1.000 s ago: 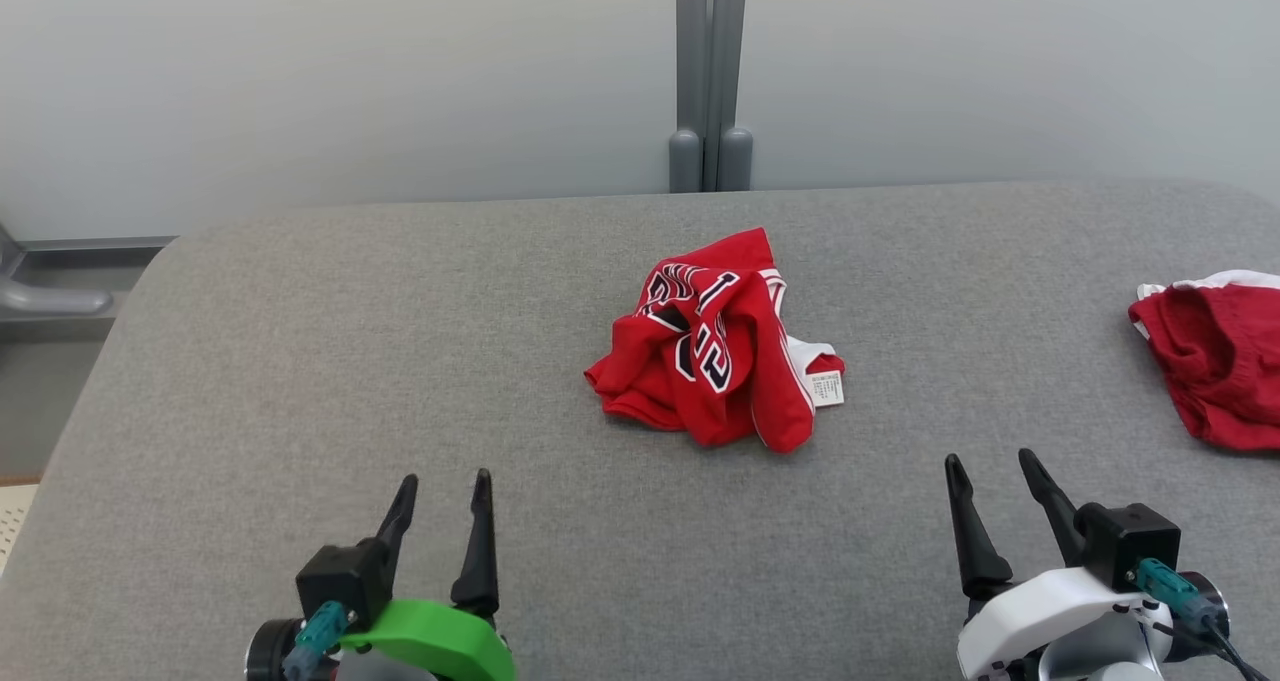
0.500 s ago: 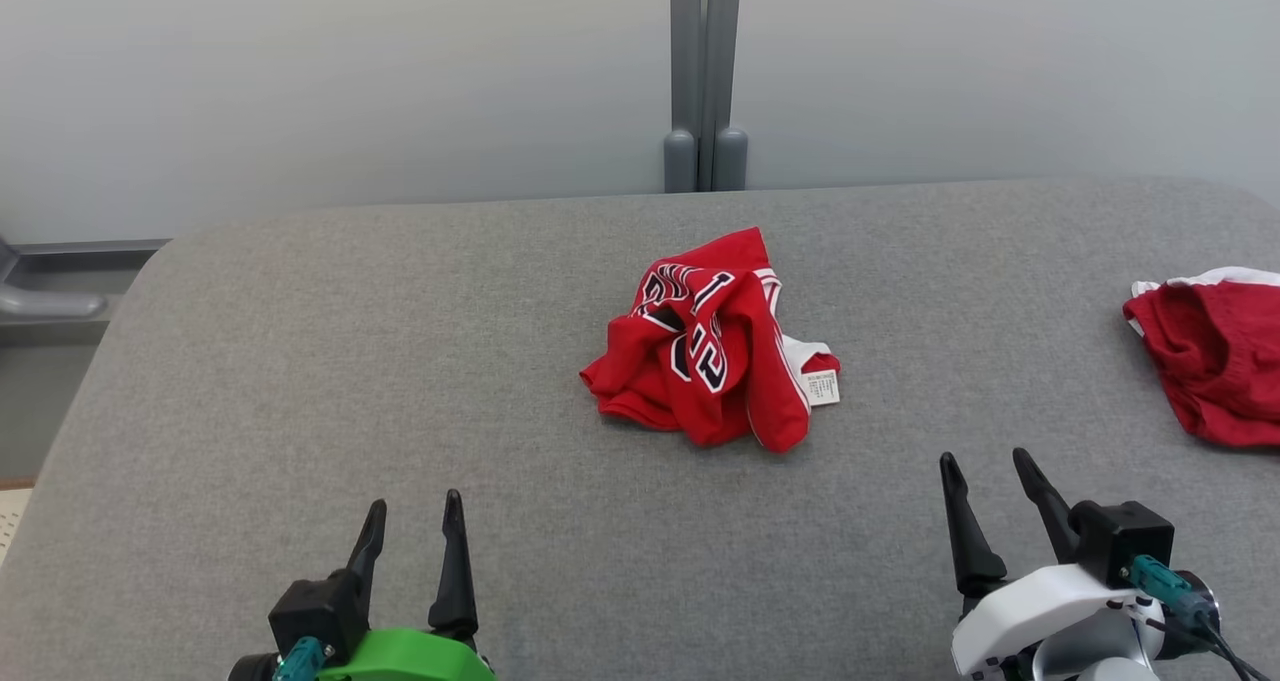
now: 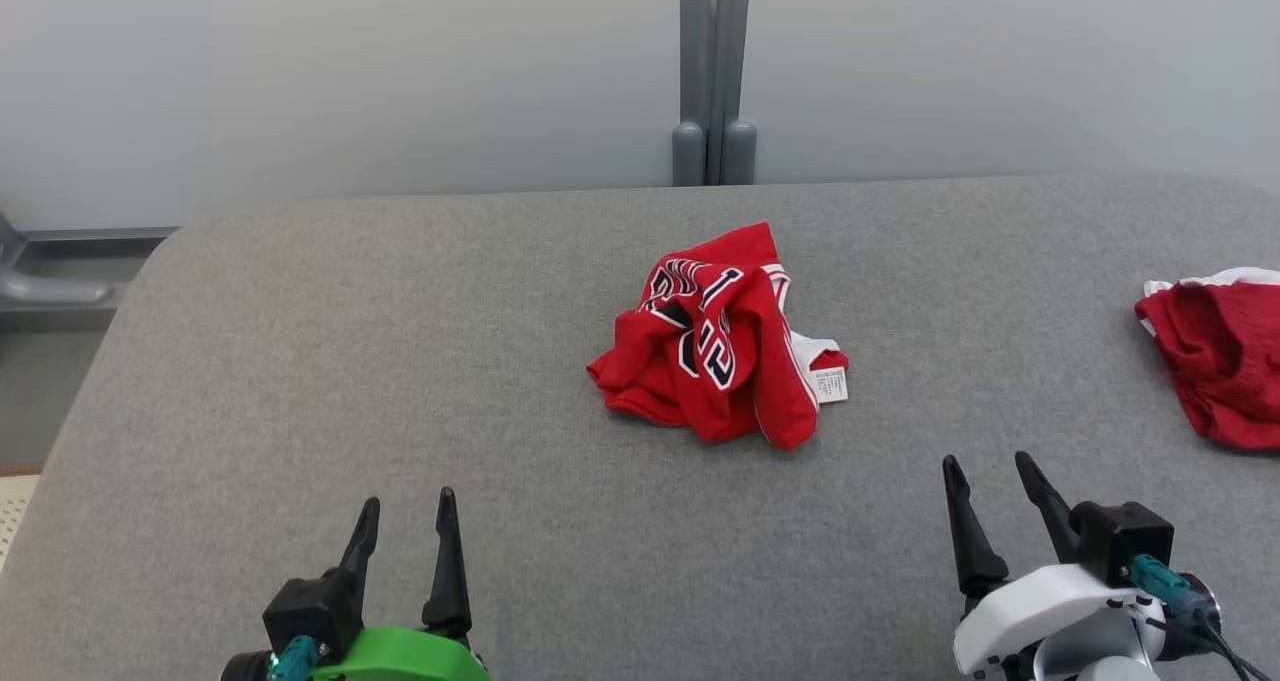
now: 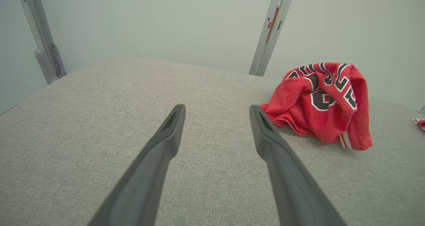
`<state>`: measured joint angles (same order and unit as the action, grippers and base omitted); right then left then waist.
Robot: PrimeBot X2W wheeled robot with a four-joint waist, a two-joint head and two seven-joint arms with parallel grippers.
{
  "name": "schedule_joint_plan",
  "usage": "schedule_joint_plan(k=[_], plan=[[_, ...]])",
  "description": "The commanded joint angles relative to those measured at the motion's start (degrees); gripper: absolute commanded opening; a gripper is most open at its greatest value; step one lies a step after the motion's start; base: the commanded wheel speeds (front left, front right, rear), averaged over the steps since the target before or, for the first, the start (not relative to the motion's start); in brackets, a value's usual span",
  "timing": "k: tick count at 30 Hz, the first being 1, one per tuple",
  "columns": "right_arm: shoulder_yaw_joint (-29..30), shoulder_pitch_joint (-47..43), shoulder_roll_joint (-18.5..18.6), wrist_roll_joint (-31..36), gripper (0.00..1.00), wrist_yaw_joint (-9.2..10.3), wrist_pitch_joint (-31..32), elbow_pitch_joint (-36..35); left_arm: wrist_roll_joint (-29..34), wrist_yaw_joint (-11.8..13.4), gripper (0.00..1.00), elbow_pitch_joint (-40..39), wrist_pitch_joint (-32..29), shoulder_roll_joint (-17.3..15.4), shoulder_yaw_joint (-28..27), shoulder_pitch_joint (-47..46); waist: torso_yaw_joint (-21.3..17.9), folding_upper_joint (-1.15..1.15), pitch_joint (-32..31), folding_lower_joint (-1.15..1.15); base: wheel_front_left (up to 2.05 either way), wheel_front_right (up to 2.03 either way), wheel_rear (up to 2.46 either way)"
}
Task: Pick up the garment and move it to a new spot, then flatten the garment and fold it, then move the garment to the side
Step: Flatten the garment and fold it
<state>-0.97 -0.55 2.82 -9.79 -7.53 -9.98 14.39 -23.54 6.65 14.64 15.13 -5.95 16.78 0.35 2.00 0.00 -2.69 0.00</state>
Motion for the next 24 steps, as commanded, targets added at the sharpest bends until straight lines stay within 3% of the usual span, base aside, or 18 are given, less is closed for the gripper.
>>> schedule_joint_plan(k=[1, 8, 13, 24], plan=[[0.2, 1.2, 0.2, 0.5, 1.0, 0.09, 0.0, 0.3, 1.0, -0.1, 1.0, 0.0, 0.0, 0.1, -0.3, 0.3, 0.5, 0.0, 0.4, 0.0, 0.0, 0.0, 0.0], [1.8, 7.6, 0.1, 2.2, 1.0, 0.09, 2.3, 3.3, 1.6, -0.4, 1.0, 0.1, 0.0, -0.1, -0.6, -0.8, 3.6, 0.0, 2.6, 0.0, 0.0, 0.0, 0.0], [2.0, 13.4, 0.2, 2.2, 1.0, 0.09, 4.3, 10.8, 1.9, -0.6, 1.0, 0.0, 0.0, 0.3, -0.5, -1.8, 7.3, 0.0, 5.0, 0.0, 0.0, 0.0, 0.0], [-0.9, 22.1, 0.2, -0.4, 1.0, 0.09, 2.5, 29.1, 1.5, -1.5, 1.0, -0.2, 0.0, 0.9, -1.0, -3.7, 13.1, 0.0, 8.3, 0.0, 0.0, 0.0, 0.0]])
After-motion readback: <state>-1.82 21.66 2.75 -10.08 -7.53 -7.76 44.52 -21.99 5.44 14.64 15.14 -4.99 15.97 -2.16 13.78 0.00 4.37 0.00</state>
